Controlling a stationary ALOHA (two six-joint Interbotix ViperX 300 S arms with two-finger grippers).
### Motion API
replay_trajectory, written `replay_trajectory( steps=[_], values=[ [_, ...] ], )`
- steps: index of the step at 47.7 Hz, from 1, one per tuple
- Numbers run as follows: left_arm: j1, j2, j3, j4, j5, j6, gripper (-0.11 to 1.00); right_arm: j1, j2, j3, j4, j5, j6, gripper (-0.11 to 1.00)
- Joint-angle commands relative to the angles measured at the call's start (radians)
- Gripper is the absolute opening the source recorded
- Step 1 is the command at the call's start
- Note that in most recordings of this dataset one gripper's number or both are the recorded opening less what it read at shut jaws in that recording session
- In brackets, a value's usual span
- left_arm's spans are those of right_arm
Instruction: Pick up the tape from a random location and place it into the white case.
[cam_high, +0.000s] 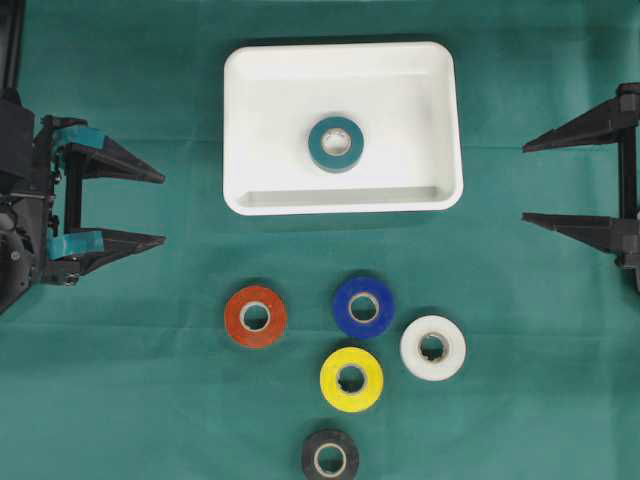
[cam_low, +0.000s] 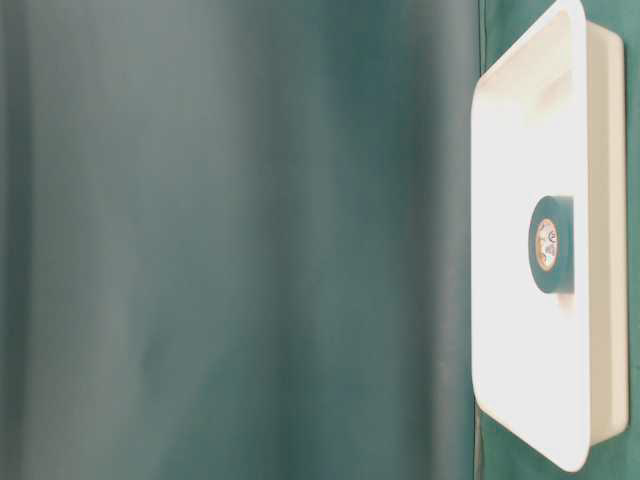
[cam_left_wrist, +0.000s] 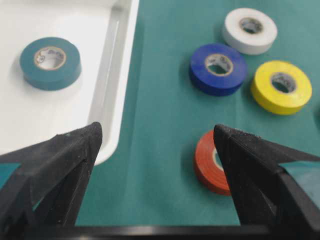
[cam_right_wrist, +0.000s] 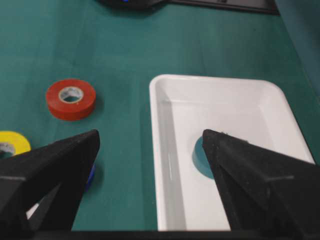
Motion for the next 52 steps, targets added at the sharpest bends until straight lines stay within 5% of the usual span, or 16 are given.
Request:
replay_trajectory(
  steps=[1,25,52],
  values=[
    [-0.003,0.002,-0.011,-0.003,-0.009,0.000,0.99,0.020,0.008,-0.011,0.003,0.000,0.003,0.93],
    [-0.003,0.002,-0.012,-0.003,-0.009,-0.002,0.99,0.327,0.011,-0.014,0.005,0.035,0.002,0.92],
    [-0.003,0.002,-0.011,-0.005,-0.008,-0.003,0.99,0.341,0.021,-0.014,0.002,0.034,0.000,0.93]
  ],
)
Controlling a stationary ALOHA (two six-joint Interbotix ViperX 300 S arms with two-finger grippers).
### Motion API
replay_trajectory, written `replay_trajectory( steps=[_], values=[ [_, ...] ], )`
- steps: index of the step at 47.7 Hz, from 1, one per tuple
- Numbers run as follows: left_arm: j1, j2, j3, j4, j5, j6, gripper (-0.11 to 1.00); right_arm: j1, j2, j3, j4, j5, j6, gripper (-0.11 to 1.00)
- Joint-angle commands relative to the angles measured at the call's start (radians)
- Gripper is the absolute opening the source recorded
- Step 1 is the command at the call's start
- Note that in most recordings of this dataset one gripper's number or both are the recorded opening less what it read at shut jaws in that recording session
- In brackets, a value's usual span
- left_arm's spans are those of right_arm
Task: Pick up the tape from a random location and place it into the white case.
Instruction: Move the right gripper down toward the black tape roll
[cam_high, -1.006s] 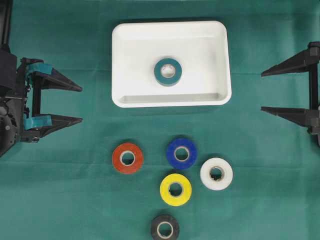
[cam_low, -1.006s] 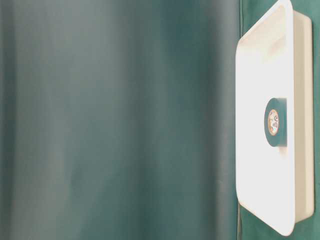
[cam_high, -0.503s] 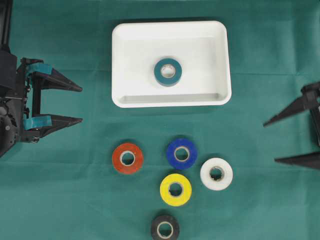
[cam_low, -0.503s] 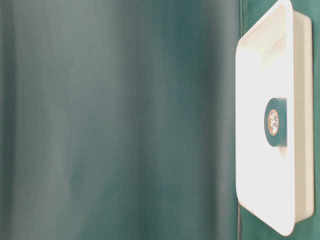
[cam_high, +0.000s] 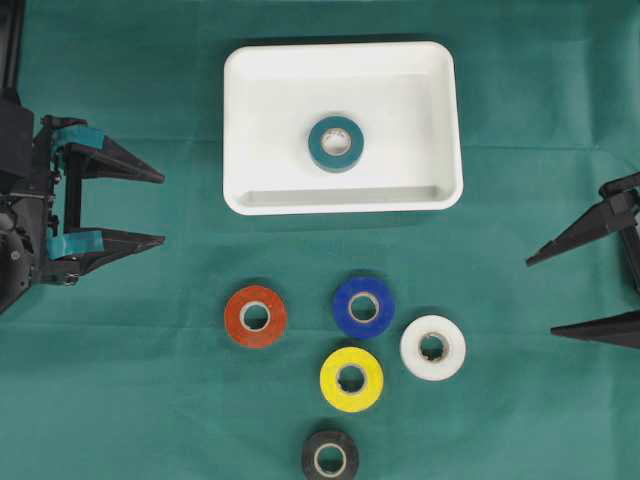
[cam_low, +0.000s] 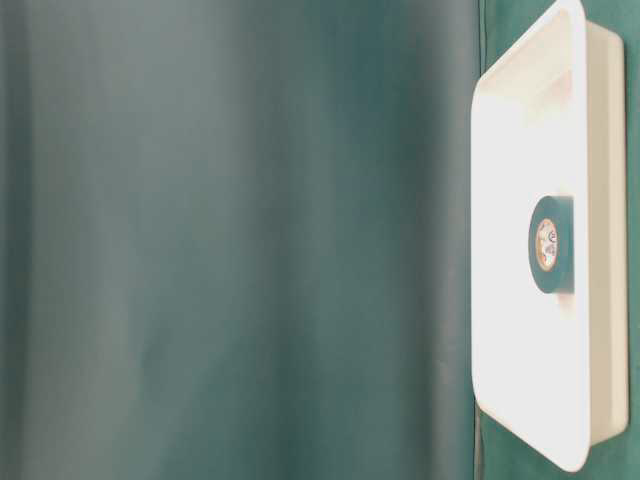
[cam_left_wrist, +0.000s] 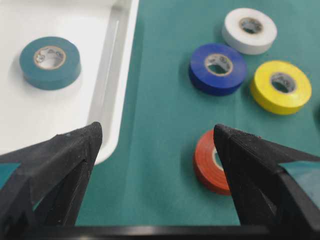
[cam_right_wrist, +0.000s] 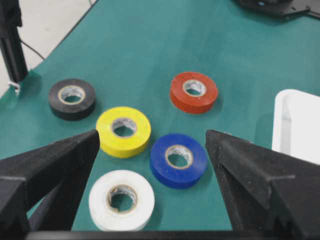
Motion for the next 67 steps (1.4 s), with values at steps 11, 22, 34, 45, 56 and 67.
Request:
replay_trajectory(
  steps=[11,22,34,45,56,67],
  values=[
    [-0.002,0.003,-0.014,-0.002,-0.009,-0.002,0.99,0.005,0.012,-0.017,0.000,-0.008,-0.002,0.93],
    [-0.002,0.005,-0.014,-0.002,-0.008,-0.002,0.99,0.025,0.077,-0.035,0.000,-0.060,0.000,0.93],
    [-0.002,0.015,-0.015,-0.002,-0.008,-0.002,0.99,0.052,0.247,-0.118,0.003,-0.124,0.003,0.93],
    [-0.002,0.017,-0.014,-0.002,-0.008,0.000,0.99,0.064,0.468,-0.264,0.003,-0.147,0.003,0.93],
    [-0.002,0.018,-0.014,-0.002,-0.008,0.000,0.99,0.072,0.663,-0.439,0.003,-0.144,0.003,0.93],
    [-0.002,0.018,-0.011,-0.002,-0.008,0.000,0.99,0.094,0.821,-0.617,0.003,-0.081,0.003,0.93]
  ],
)
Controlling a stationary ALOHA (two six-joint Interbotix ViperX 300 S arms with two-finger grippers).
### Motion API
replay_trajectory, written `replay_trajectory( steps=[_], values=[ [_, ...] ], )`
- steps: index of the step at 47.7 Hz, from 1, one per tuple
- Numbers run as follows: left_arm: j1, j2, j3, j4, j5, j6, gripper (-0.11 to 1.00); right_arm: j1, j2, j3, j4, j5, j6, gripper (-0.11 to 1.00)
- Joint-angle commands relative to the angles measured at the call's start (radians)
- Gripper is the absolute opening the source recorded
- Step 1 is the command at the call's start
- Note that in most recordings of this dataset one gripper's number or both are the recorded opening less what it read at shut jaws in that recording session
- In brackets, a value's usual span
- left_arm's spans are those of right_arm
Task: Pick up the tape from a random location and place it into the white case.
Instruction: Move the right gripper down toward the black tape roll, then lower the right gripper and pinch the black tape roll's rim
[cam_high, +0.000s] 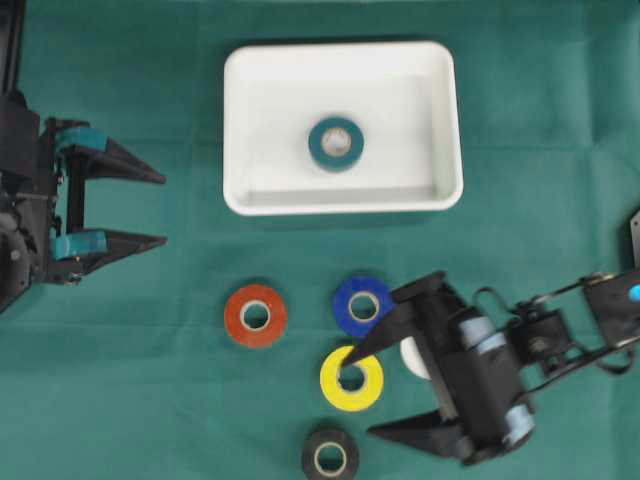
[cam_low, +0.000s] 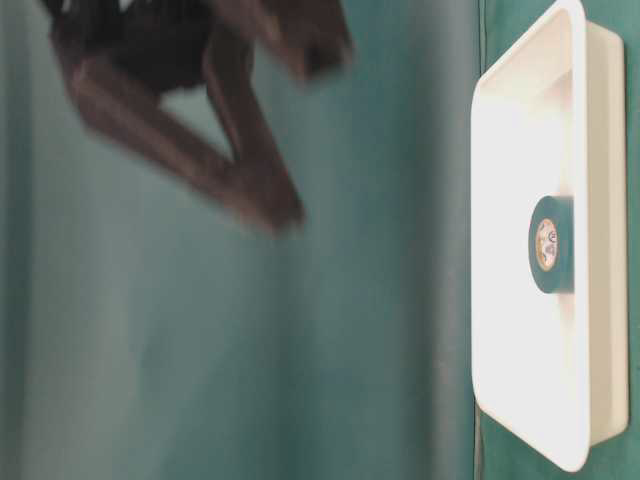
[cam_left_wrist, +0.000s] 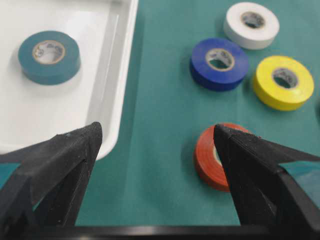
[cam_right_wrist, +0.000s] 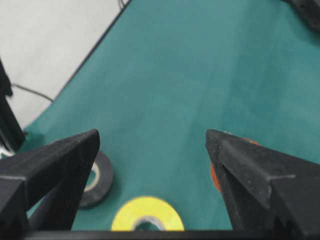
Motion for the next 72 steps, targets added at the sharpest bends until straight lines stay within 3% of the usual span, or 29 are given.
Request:
replay_trajectory(
  steps=[1,13,26,39,72],
  values=[
    [-0.002,0.003,-0.009,-0.003,-0.008,0.002,0.99,0.006,0.040,-0.091,0.003,0.034,0.002,0.93],
    [-0.002,0.005,-0.002,-0.003,-0.008,0.000,0.99,0.008,0.129,-0.213,0.003,0.166,0.021,0.92],
    [-0.002,0.005,0.000,-0.003,-0.008,0.000,0.99,0.012,0.216,-0.339,0.003,0.462,0.101,0.92],
    [-0.002,0.005,0.000,-0.003,-0.008,0.000,0.99,0.040,0.287,-0.456,0.003,0.646,0.109,0.92],
    [-0.002,0.005,0.002,-0.003,-0.008,0.000,0.99,0.041,0.310,-0.477,0.003,0.684,0.110,0.92]
  ],
)
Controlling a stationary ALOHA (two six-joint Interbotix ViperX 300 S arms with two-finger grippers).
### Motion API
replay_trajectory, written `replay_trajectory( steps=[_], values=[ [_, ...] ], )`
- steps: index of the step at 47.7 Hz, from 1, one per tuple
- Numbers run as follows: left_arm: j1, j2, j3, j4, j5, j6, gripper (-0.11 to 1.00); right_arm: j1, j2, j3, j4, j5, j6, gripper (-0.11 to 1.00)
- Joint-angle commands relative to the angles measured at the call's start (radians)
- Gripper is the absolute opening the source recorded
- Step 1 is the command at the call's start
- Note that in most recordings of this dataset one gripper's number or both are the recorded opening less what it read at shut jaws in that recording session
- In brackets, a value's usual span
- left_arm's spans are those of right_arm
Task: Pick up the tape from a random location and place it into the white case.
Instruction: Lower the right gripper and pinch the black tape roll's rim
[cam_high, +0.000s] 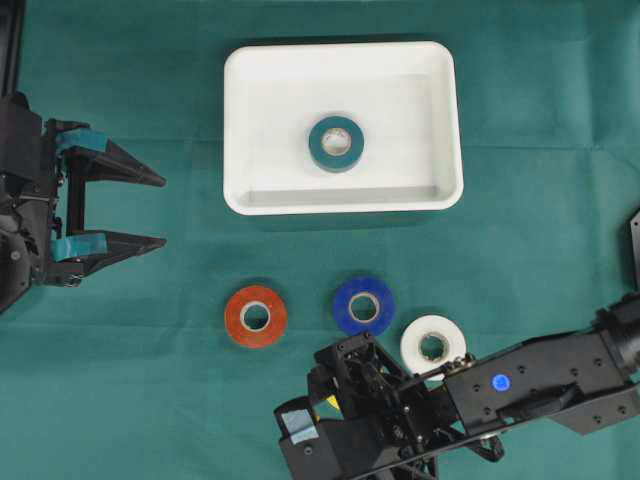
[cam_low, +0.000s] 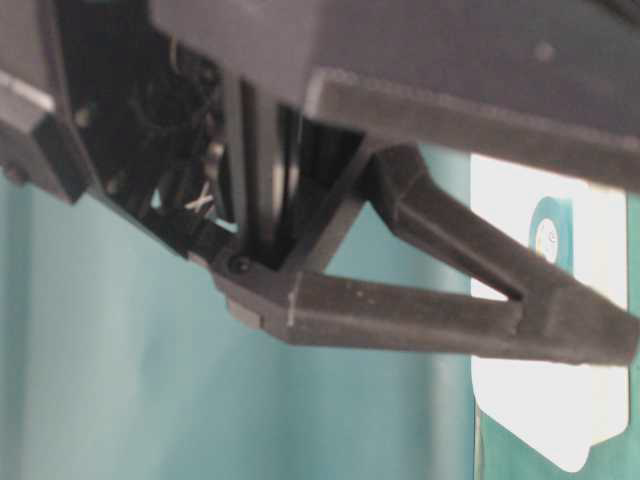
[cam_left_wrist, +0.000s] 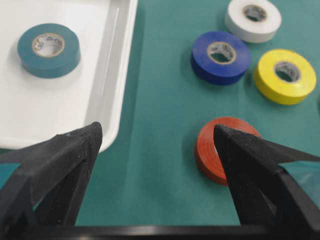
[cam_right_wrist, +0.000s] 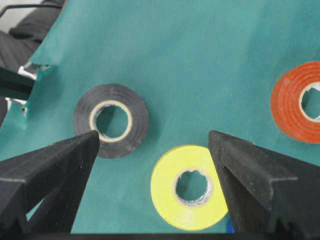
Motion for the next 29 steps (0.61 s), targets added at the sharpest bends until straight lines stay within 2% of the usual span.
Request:
replay_trajectory(
  steps=[1,29],
  values=[
    [-0.002,0.003,-0.009,-0.002,-0.008,0.000,0.99,0.000,-0.011,-0.026,0.002,-0.002,0.002,0.92],
    [-0.002,0.003,-0.009,-0.002,-0.006,0.000,0.99,-0.003,0.011,-0.026,-0.003,-0.012,0.002,0.92]
  ],
)
